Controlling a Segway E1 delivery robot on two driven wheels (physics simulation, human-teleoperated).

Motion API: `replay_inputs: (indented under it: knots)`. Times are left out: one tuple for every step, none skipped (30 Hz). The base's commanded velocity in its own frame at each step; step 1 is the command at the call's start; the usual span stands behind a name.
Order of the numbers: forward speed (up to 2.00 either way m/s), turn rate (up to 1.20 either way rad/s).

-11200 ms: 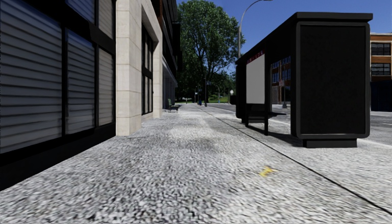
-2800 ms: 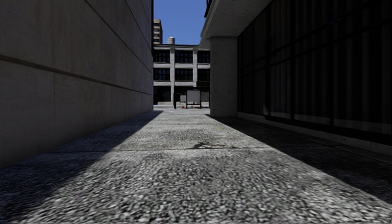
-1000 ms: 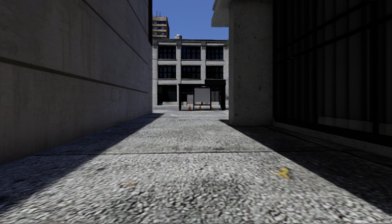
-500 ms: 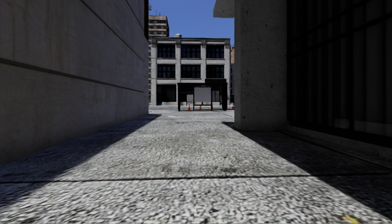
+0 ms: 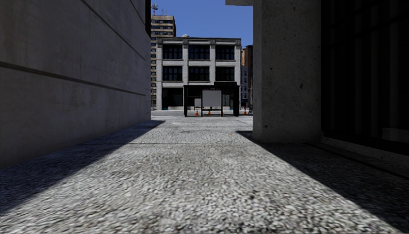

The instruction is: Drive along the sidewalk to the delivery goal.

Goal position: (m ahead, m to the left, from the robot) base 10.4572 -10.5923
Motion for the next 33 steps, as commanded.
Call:
replay_inputs:
  knots:
    - [2.0,0.0]
    - [2.0,0.0]
    - [2.0,0.0]
    - [2.0,0.0]
    - [2.0,0.0]
    - [2.0,0.0]
    - [2.0,0.0]
    - [2.0,0.0]
    - [2.0,0.0]
    - [2.0,0.0]
    - [2.0,0.0]
    - [2.0,0.0]
    - [2.0,0.0]
    - [2.0,0.0]
    - [2.0,0.0]
    - [2.0,0.0]
    - [2.0,0.0]
    - [2.0,0.0]
    - [2.0,0.0]
    - [2.0,0.0]
    - [2.0,0.0]
    - [2.0,0.0]
    - [2.0,0.0]
    - [2.0,0.0]
    - [2.0,0.0]
    - [2.0,0.0]
    - [2.0,0.0]
    - [2.0,0.0]
    - [2.0,0.0]
    - [2.0,0.0]
    - [2.0,0.0]
    - [2.0,0.0]
    - [2.0,0.0]
